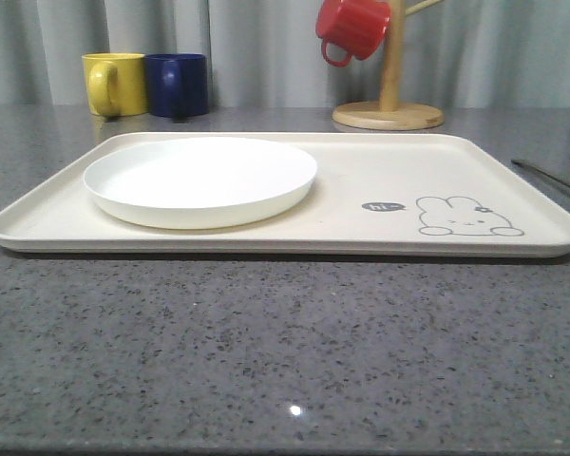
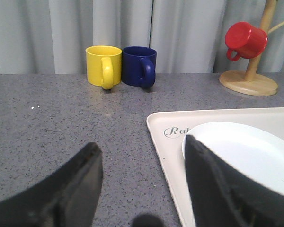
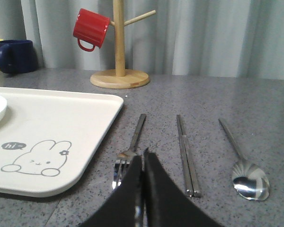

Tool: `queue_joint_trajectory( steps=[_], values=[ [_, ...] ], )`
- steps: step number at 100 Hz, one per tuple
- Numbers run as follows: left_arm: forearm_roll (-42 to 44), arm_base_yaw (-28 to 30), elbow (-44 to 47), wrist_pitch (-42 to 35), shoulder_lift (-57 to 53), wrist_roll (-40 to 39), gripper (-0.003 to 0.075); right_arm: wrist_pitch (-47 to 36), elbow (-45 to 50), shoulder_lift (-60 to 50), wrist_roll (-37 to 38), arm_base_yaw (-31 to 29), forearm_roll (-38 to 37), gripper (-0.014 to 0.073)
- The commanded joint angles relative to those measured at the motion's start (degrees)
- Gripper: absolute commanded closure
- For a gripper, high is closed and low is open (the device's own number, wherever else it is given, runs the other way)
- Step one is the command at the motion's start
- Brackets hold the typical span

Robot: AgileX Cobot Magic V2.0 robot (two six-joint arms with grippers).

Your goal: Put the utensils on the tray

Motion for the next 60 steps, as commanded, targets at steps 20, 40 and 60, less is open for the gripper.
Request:
queue_joint_trajectory(
  steps=[20, 40, 60],
  values=[
    [-0.2, -0.4, -0.7, -5.3, -0.7, -0.1, 0.0717, -12.7, -1.6, -1.1, -0.4, -0.3, 0.5, 0.0662],
    [-0.1, -0.4, -0.7, -5.3, -0.7, -0.1, 0.0738, 1.1, -10.1, 0.1, -0.4, -0.3, 2.1, 0.0662],
    [-0.1, -0.4, -0.6, -5.3, -0.7, -0.1, 0.0738, 17.2, -24.4, 9.0, -0.4, -0.3, 2.1, 0.0662]
  ],
)
